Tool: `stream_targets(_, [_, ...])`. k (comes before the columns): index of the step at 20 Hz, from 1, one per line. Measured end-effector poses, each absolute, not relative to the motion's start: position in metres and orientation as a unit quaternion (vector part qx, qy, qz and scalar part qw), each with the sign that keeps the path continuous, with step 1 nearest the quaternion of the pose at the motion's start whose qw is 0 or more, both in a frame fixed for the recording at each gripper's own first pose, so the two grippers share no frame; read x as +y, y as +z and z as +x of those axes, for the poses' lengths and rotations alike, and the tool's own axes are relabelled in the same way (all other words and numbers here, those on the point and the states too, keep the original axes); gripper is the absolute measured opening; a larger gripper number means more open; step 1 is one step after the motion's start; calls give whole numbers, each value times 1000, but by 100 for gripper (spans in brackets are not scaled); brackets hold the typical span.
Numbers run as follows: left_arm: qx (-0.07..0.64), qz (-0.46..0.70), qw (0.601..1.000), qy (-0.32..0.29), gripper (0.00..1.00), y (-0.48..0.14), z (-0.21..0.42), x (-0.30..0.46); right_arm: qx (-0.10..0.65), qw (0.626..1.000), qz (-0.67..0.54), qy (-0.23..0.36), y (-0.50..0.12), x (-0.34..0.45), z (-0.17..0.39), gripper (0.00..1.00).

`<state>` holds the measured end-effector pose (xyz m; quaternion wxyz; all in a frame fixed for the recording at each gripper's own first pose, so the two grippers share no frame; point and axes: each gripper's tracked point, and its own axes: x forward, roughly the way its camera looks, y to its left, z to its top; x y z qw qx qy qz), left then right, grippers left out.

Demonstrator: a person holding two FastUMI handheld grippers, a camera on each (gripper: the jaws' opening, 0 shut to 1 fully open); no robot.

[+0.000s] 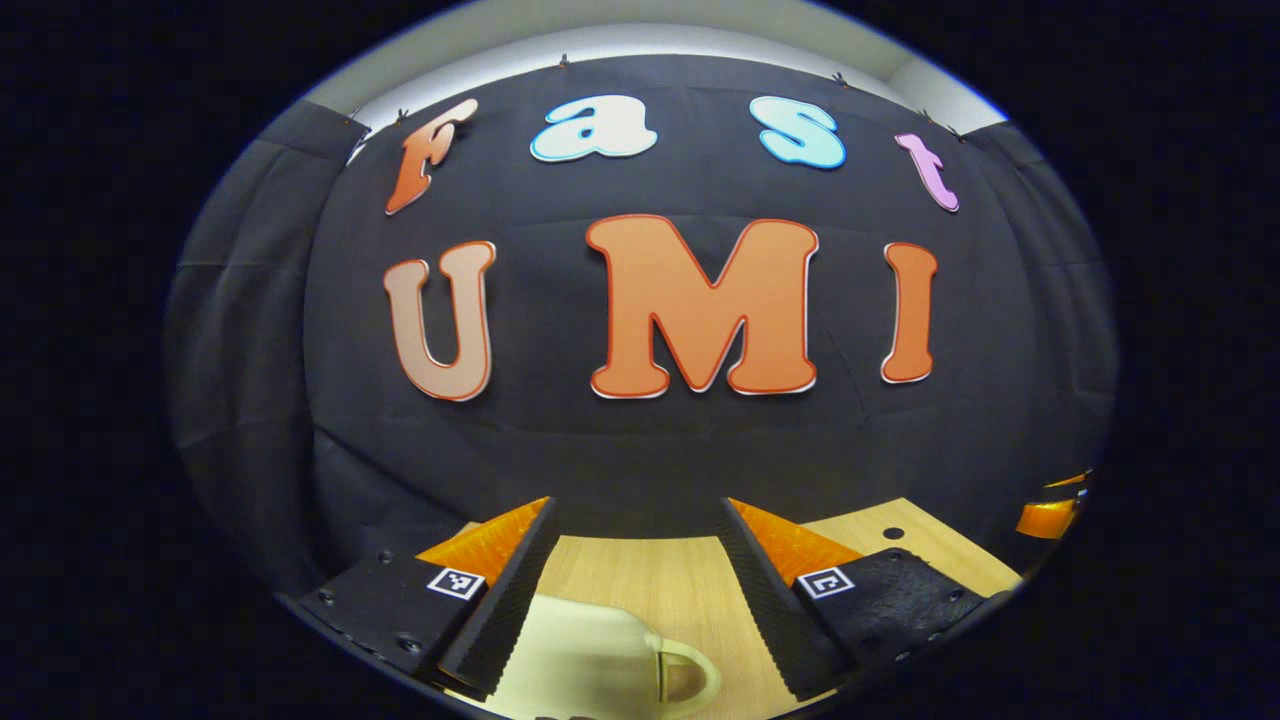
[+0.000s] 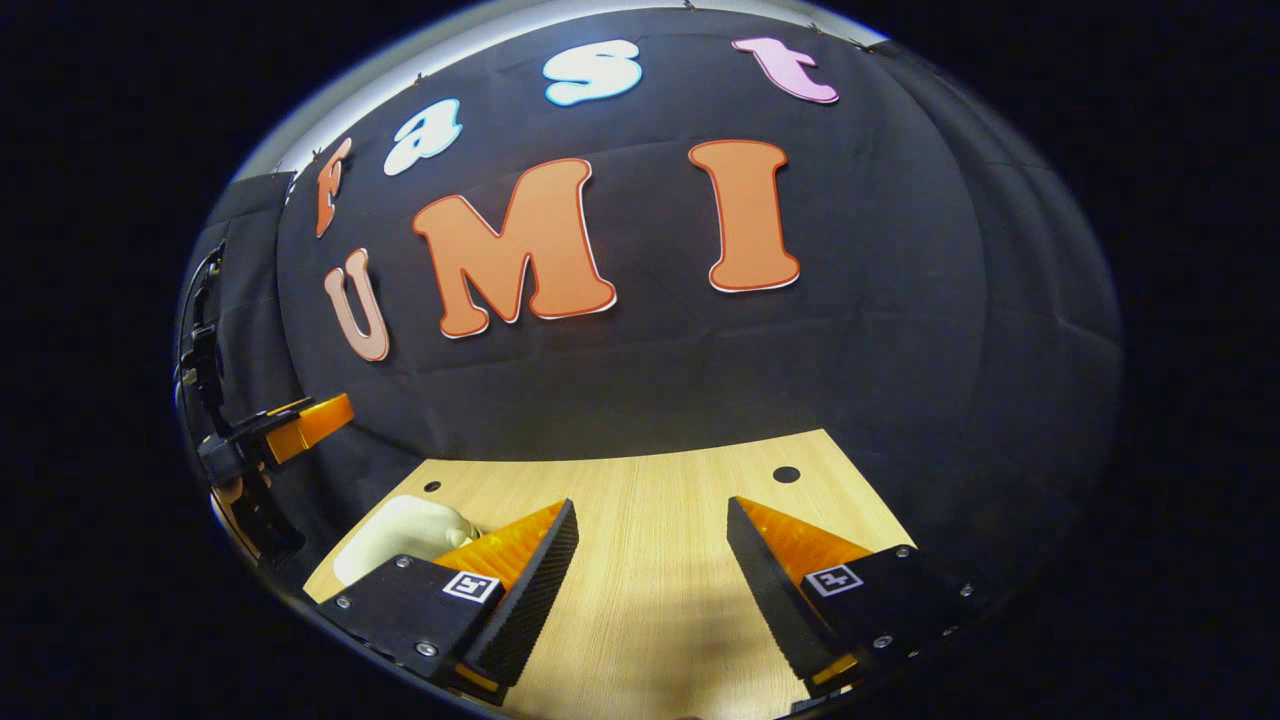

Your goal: First open the suitcase, pack the skin care products into it, and then close the suitcase.

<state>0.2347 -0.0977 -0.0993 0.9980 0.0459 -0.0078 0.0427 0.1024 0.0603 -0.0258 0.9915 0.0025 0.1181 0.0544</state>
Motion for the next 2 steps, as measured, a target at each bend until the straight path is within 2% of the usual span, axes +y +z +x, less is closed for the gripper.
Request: stream_targets(2, [-18,36,998,50,98,-97,236,-94,102,994,-9,47,-20,61,101,95])
